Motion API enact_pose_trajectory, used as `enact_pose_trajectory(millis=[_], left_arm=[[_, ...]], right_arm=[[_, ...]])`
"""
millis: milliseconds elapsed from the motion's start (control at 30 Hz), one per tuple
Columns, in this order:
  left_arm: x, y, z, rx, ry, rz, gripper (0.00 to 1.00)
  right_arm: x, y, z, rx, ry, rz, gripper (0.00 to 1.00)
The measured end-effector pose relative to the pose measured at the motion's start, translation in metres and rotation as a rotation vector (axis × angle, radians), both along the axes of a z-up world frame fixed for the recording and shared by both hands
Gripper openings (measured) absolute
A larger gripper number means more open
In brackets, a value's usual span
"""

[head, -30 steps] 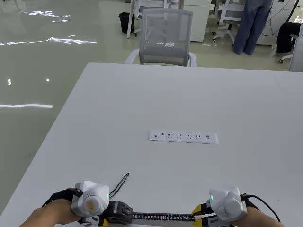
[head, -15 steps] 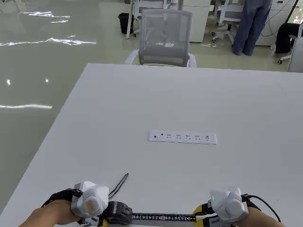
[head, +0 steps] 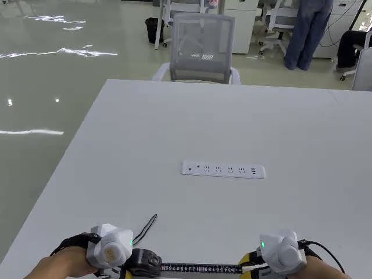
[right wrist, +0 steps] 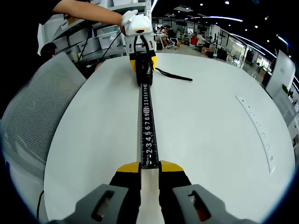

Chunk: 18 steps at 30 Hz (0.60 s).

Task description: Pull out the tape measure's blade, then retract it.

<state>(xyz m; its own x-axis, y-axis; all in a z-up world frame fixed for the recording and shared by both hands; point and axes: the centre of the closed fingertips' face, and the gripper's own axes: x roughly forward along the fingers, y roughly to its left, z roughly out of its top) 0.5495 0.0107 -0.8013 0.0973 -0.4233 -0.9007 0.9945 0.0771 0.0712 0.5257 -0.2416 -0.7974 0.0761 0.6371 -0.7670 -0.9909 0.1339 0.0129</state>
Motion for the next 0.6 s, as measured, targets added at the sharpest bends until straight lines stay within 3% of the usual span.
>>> enact_pose_trajectory(millis=[600], left_arm=[[0.0000, -0.0005, 0.0005, -0.001, -0.001, 0.000, 0.28]], right_arm=[[-0.0011, -0.0066, 0.0004, -0.003, -0.002, -0.005, 0.12]])
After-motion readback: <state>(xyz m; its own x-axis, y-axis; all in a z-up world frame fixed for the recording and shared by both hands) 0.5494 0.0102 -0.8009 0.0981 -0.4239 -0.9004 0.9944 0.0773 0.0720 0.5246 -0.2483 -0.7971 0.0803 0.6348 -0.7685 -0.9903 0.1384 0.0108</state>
